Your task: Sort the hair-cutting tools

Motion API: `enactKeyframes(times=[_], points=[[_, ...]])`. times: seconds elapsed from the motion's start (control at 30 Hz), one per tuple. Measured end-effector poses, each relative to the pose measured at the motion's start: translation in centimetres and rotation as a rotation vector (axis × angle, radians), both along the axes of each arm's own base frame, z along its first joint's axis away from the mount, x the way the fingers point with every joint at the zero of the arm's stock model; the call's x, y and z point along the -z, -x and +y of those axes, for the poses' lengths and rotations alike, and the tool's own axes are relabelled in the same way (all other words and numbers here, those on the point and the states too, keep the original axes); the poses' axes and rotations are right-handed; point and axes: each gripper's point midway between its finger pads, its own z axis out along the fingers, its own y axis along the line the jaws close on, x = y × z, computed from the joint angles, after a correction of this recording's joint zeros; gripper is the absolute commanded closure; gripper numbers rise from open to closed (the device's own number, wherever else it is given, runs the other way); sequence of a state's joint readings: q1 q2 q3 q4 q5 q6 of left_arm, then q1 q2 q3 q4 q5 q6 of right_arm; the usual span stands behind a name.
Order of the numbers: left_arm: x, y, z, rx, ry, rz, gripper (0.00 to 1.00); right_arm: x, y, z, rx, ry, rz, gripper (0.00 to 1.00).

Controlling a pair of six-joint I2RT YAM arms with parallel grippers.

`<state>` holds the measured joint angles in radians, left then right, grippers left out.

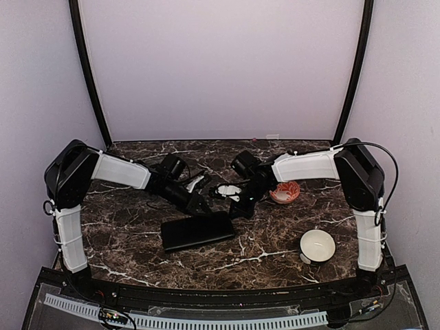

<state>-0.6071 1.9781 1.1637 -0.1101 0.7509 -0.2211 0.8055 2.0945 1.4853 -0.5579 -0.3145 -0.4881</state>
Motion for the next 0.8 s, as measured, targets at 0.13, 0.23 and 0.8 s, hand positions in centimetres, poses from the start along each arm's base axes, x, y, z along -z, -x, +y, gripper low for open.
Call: enactKeyframes(times=[0.13, 0.23, 0.8], points=[[-0.3, 0.1, 0.0, 0.013, 0.019, 0.003, 0.96, 0.0, -0.1, 0.1, 0.0, -0.003, -0.004, 1.0], [-0.4, 0.1, -0.1, 0.018, 0.027, 0.002, 1.0, 0.0, -0.1, 0.1, 0.0, -0.004, -0.006, 1.0], [-0.4, 0.1, 0.0, 0.014, 0.043, -0.027, 1.0, 0.0, 0.7, -3.4, 0.01, 0.032, -0.053, 1.0]])
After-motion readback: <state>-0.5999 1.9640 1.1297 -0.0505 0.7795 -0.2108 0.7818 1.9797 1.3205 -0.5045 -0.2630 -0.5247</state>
